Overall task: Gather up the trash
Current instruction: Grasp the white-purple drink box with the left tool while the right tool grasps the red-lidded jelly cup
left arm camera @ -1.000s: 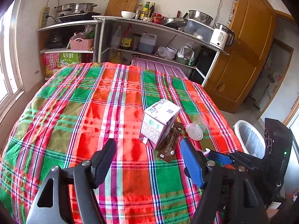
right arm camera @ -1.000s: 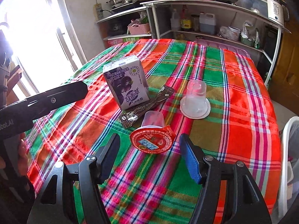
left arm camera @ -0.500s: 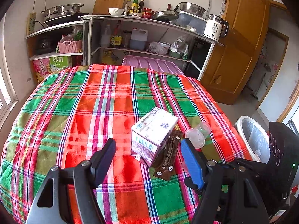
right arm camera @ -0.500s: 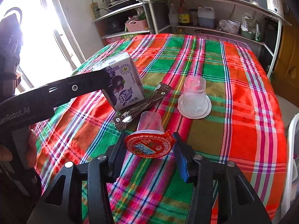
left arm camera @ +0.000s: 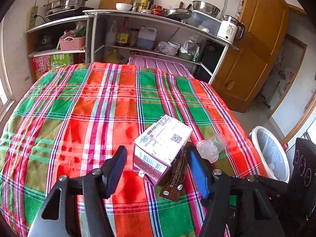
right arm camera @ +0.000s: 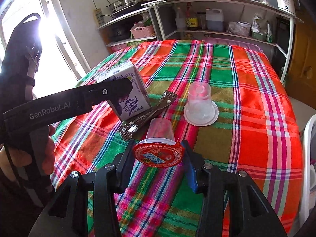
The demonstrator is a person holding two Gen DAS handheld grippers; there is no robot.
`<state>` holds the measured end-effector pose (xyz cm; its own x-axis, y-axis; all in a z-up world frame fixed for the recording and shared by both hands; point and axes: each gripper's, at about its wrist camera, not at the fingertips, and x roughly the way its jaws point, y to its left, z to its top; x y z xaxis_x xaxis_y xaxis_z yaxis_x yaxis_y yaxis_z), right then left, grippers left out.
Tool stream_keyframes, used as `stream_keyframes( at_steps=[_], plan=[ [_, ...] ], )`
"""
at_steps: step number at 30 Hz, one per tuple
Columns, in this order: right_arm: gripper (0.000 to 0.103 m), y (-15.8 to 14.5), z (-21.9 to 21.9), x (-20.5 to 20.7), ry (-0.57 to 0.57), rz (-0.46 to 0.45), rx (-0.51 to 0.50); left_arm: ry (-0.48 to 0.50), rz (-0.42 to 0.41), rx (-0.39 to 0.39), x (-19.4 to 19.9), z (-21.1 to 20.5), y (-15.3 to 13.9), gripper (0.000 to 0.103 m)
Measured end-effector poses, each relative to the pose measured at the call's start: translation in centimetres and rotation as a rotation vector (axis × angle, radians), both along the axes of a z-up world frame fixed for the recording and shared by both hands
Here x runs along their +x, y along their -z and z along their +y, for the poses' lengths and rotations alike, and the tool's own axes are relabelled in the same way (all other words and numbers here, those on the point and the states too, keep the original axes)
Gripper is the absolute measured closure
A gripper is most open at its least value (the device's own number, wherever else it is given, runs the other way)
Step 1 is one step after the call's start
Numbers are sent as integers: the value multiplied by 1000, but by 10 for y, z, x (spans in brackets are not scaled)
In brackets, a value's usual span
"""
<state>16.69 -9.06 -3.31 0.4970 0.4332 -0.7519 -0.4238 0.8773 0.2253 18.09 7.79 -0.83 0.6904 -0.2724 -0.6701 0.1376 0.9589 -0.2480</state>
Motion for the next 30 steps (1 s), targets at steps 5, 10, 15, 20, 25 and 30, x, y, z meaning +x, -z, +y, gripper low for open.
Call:
stream_keyframes(
  at_steps=[5, 10, 15, 20, 25, 30],
  plan=[
    [56, -1, -2, -1, 6, -3, 8, 10, 0, 21, 0, -5, -1, 62],
    [56, -2, -3, -5, 9, -11, 14, 7, -6, 31, -2, -6, -4, 62],
    [56, -4, -10, -8, 16, -15, 25, 7, -15, 30, -7, -8, -7, 62],
    [56, -8, -11, -12, 21, -26, 29, 4, -32, 35, -14, -11, -12, 62],
    [56, -11, -19, -19, 32, -35, 42, 1, -43, 37, -23, -14, -18, 62],
    [56, -16, -28, -24, 44, -46, 54, -1, -59, 44, -33, -18, -25, 62]
  ],
)
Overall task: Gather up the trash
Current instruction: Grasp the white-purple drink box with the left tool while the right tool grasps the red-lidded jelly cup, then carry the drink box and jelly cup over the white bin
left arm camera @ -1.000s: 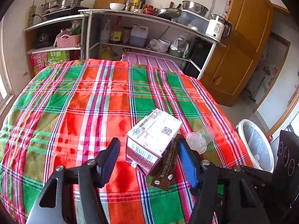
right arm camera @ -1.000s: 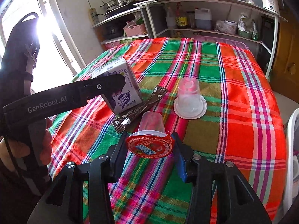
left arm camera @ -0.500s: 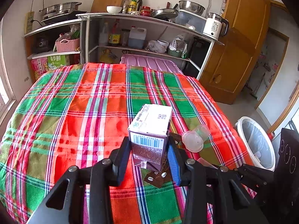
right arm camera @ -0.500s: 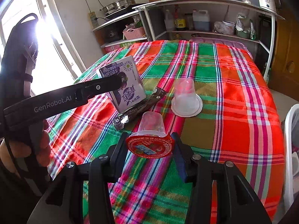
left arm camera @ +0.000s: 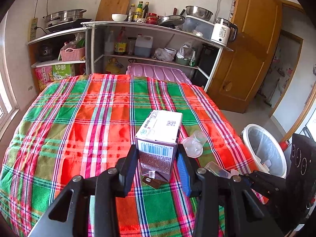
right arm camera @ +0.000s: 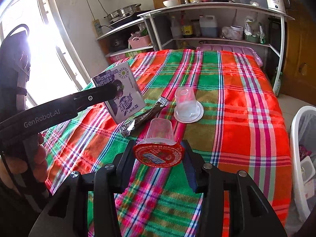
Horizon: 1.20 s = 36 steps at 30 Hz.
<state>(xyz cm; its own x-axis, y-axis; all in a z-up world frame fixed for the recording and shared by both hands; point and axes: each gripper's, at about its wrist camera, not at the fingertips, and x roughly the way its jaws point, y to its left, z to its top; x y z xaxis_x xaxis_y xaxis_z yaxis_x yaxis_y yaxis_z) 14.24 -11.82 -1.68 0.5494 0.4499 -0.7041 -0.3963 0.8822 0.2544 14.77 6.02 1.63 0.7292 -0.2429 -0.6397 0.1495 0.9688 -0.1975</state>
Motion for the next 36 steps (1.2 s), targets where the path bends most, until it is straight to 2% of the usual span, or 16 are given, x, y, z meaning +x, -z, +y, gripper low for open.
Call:
stream_keyframes(
  at_steps=[18, 36],
  plan=[
    [56, -19, -41, -27, 74, -34, 60, 50, -67, 14, -36, -34, -25, 62],
    [56, -37, -132, -53, 245, -83, 104, 192, -119, 41, -54, -117, -43, 62]
  ],
)
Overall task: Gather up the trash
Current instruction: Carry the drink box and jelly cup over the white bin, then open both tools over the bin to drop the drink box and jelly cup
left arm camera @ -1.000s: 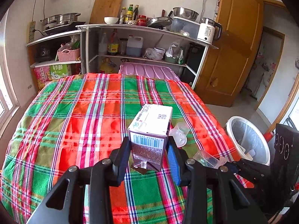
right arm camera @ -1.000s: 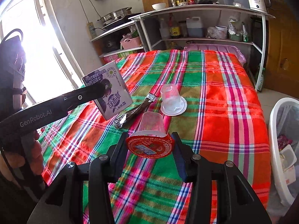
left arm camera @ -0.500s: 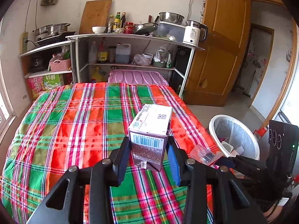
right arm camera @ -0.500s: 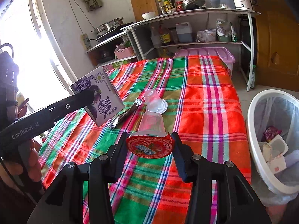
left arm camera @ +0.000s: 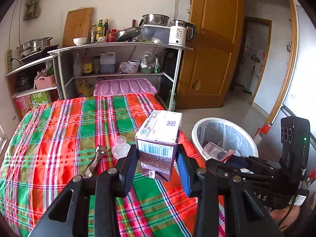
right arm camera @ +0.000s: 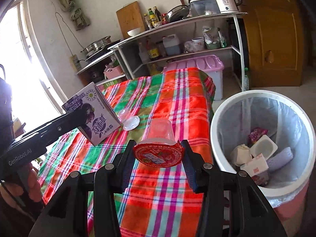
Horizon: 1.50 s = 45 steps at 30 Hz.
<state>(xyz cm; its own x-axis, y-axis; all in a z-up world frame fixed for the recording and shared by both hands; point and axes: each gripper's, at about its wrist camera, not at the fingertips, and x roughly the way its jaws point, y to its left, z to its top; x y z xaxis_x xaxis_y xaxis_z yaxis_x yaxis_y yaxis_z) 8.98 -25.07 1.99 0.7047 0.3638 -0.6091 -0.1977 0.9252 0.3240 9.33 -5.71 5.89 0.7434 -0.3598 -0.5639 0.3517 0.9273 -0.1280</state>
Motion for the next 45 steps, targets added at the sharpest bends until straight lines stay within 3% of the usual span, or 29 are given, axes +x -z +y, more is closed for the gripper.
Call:
stream_keyframes(
  at_steps=[14, 26, 37, 45],
  plan=[
    [56, -8, -96, -5, 194, -14, -14, 140, 51, 25, 16, -92, 14, 62],
    [56, 7, -150, 11, 285, 56, -36, 228, 96, 56, 22, -155, 30, 62],
    [56, 17, -171, 19, 301, 91, -69, 244, 131, 53, 28, -174, 36, 62],
    [50, 17, -170, 15, 303, 92, -52, 229, 123, 48, 26, -166, 32, 47]
  ],
)
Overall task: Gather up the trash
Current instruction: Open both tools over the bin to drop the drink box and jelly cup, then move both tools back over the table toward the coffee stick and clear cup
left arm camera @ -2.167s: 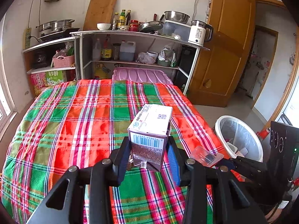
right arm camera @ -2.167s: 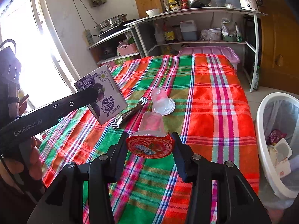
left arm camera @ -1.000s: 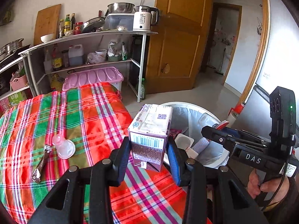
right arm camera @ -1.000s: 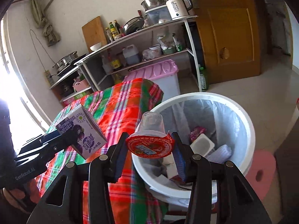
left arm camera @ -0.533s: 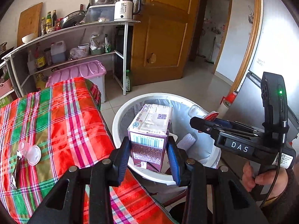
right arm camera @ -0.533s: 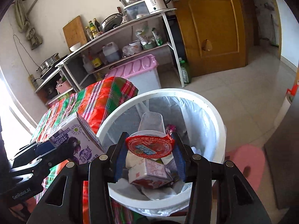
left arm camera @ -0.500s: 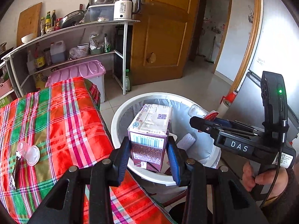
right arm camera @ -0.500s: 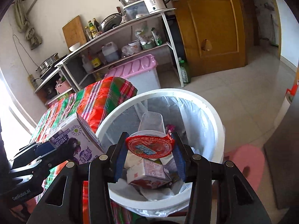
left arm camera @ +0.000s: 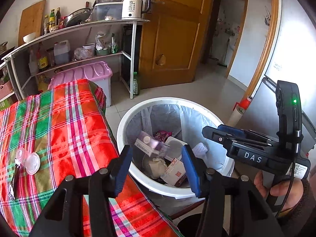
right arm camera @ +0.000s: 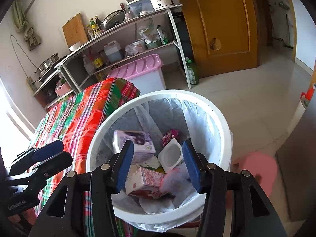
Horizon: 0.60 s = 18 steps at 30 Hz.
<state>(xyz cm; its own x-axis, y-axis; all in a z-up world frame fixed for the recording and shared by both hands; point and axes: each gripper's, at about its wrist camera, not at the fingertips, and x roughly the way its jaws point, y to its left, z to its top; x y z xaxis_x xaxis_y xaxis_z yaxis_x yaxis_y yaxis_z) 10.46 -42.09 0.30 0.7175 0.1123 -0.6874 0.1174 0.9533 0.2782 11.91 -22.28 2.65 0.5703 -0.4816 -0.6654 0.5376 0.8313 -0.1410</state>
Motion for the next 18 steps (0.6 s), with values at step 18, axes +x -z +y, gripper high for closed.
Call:
stream_keyframes(
  at_steps=[18],
  plan=[
    [49, -17, 36, -7, -41, -55, 14, -81, -69, -15, -10, 54, -15, 43]
  ],
)
